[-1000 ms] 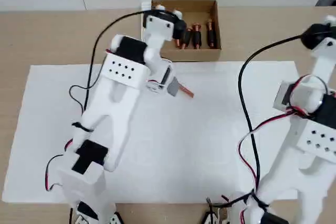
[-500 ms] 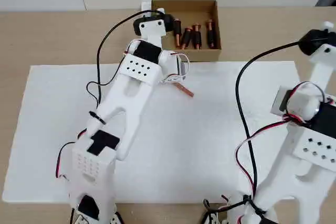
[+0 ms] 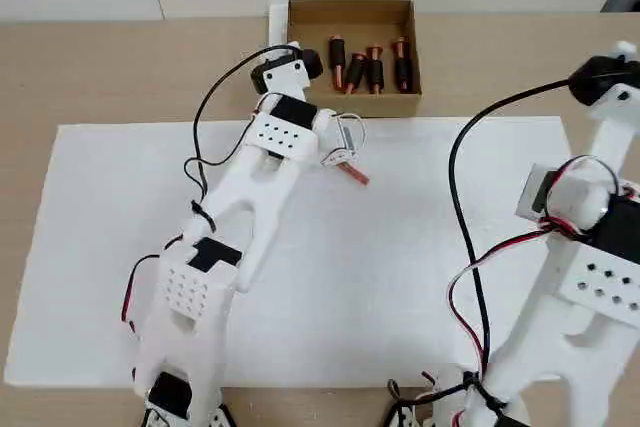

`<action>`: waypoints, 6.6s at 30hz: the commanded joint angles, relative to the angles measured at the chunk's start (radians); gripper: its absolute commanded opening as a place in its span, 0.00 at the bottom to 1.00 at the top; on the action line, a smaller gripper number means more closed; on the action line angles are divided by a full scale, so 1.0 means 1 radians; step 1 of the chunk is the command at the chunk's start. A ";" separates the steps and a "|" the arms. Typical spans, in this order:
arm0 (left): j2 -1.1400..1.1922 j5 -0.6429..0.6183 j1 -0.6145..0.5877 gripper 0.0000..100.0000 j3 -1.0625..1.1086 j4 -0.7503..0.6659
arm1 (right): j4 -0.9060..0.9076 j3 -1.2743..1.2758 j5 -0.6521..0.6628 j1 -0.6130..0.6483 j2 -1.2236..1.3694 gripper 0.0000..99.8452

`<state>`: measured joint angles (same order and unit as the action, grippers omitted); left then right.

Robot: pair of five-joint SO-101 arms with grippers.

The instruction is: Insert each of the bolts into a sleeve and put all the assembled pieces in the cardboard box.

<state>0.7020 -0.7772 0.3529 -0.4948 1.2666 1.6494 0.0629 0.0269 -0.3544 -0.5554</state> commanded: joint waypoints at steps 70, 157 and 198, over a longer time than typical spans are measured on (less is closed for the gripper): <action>-0.233 0.864 -0.209 0.01 -0.446 0.489 | -0.056 0.186 0.009 0.371 -0.028 0.25; -1.043 1.158 -1.031 0.01 0.786 0.367 | -0.863 -0.242 -0.990 0.846 0.908 0.25; -1.043 1.158 -1.031 0.01 0.788 0.373 | -0.858 -0.361 -1.023 0.774 1.173 0.01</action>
<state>-0.2969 0.3767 -0.6751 0.2984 1.6487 0.7841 -0.2608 -0.9950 0.4219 0.6229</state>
